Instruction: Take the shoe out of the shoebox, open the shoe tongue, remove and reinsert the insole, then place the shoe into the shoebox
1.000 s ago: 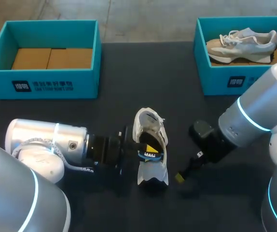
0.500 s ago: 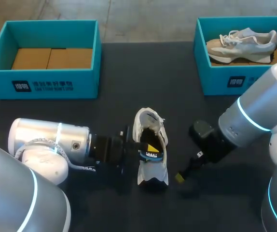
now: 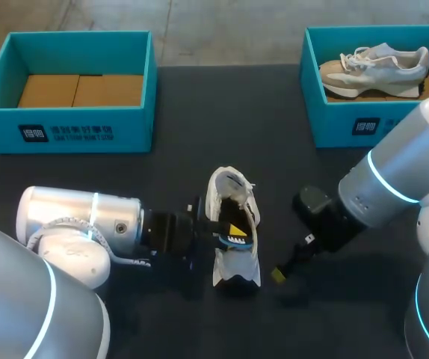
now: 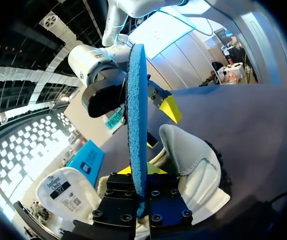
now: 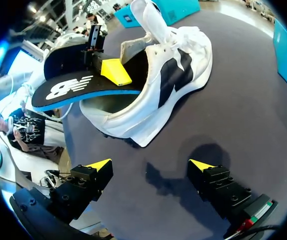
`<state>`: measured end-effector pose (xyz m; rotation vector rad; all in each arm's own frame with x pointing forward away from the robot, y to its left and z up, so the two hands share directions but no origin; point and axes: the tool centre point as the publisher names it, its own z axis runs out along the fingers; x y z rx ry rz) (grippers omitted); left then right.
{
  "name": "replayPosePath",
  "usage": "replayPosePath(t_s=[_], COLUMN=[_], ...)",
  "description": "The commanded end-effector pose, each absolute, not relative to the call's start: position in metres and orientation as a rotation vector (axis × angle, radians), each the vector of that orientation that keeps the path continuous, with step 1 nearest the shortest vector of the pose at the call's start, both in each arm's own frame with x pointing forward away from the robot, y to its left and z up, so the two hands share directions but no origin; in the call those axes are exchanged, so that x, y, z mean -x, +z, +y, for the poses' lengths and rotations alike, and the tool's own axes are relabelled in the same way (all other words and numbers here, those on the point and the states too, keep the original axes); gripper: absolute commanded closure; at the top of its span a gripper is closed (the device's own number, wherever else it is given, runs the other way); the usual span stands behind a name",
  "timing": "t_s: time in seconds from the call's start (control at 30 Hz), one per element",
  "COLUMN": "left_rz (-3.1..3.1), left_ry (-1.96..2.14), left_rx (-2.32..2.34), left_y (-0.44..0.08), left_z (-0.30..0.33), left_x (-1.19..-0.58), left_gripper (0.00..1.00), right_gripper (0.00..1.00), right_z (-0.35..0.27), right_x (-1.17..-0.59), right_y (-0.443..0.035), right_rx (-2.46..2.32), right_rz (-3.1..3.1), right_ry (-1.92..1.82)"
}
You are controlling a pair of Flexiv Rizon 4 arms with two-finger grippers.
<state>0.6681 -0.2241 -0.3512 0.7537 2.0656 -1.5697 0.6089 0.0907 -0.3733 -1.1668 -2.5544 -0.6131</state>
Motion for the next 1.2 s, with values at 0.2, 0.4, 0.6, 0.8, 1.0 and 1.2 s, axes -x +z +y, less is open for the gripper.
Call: replayPosePath(t_s=[0.2, 0.4, 0.6, 0.8, 1.0, 1.2], left_rz=[2.033, 2.013, 1.998, 2.002, 2.017, 2.025], left_ry=[-1.582, -1.589, -1.592, -1.595, -1.582, -1.572], left_rx=[-0.772, -0.784, -0.801, -0.827, -0.844, -0.853], left_y=[-0.344, -0.334, -0.321, -0.318, -0.317, -0.321], left_z=[-0.226, -0.224, -0.218, -0.216, -0.214, -0.216], left_x=[-0.662, -0.656, -0.651, -0.645, -0.642, -0.643], left_gripper=[0.75, 0.76, 0.76, 0.76, 0.8, 1.0], right_gripper=[0.0, 0.0, 0.0, 0.0, 0.0, 0.0], right_z=[0.092, 0.092, 0.092, 0.092, 0.092, 0.092], right_x=[-0.608, -0.608, -0.608, -0.608, -0.608, -0.608], right_y=[-0.373, -0.373, -0.373, -0.373, -0.373, -0.373], right_rx=[1.17, 1.17, 1.17, 1.17, 1.17, 1.17], right_rz=[-2.557, -2.557, -2.557, -2.557, -2.557, -2.557], right_ry=[-0.612, -0.612, -0.612, -0.612, -0.612, -0.612])
